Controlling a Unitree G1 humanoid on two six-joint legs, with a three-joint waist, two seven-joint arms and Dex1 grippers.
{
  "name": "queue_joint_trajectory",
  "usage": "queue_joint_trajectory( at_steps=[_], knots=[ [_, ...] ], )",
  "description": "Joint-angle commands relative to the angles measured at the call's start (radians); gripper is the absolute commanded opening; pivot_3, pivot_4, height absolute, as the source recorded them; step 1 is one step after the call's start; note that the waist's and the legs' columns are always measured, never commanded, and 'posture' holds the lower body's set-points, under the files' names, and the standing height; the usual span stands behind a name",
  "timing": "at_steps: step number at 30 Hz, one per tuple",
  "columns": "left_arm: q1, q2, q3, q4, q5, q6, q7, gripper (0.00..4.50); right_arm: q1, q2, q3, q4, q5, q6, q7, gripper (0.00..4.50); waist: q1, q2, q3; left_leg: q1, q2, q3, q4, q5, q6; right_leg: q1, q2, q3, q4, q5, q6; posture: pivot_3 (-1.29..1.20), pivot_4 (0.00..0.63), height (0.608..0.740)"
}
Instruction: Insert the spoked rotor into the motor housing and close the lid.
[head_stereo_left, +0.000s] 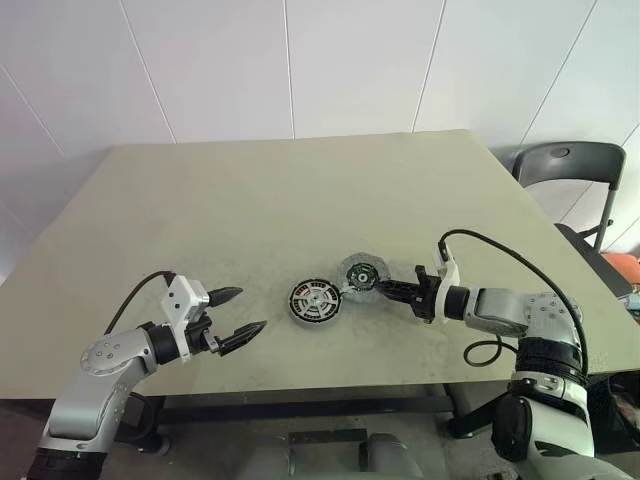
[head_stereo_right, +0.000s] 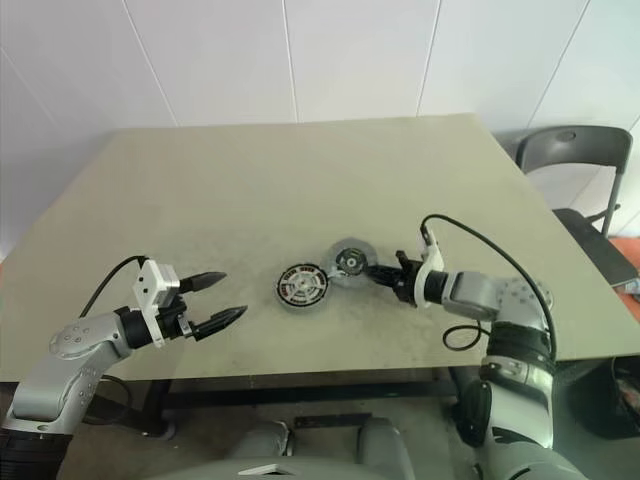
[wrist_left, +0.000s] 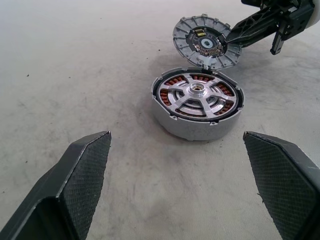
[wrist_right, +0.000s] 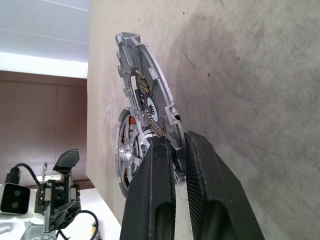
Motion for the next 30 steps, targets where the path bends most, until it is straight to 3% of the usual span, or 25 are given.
queue_joint_trajectory(
  at_steps=[1, 11, 30],
  knots=[
    [-0.008, 0.009, 0.015, -0.020, -0.007, -0.009, -0.002, 4.50, -0.001, -0.003, 0.040, -0.132, 0.004, 0.001, 0.069, 0.03, -0.001, 0.001, 0.000, 0.000, 0.000, 0.000, 0.000, 0.000, 0.000, 0.000, 0.000, 0.000, 0.000, 0.000, 0.000, 0.00, 0.000, 0.740],
    [-0.020, 0.008, 0.013, 0.003, -0.003, -0.014, -0.010, 4.50, 0.002, -0.063, 0.216, -0.341, -0.103, -0.089, 0.233, 0.03, -0.002, 0.001, 0.001, -0.001, 0.000, 0.001, -0.001, 0.000, 0.000, -0.002, 0.000, 0.000, 0.000, 0.000, 0.000, 0.00, 0.000, 0.740],
    [-0.029, -0.006, -0.009, 0.046, 0.013, -0.045, -0.018, 4.50, -0.037, -0.059, 0.319, -0.419, -0.328, -0.262, 0.265, 0.03, 0.002, 0.002, 0.001, -0.003, 0.001, 0.001, -0.001, 0.000, 0.000, -0.004, 0.000, 0.000, 0.000, 0.000, 0.000, 0.00, 0.000, 0.740]
  ],
)
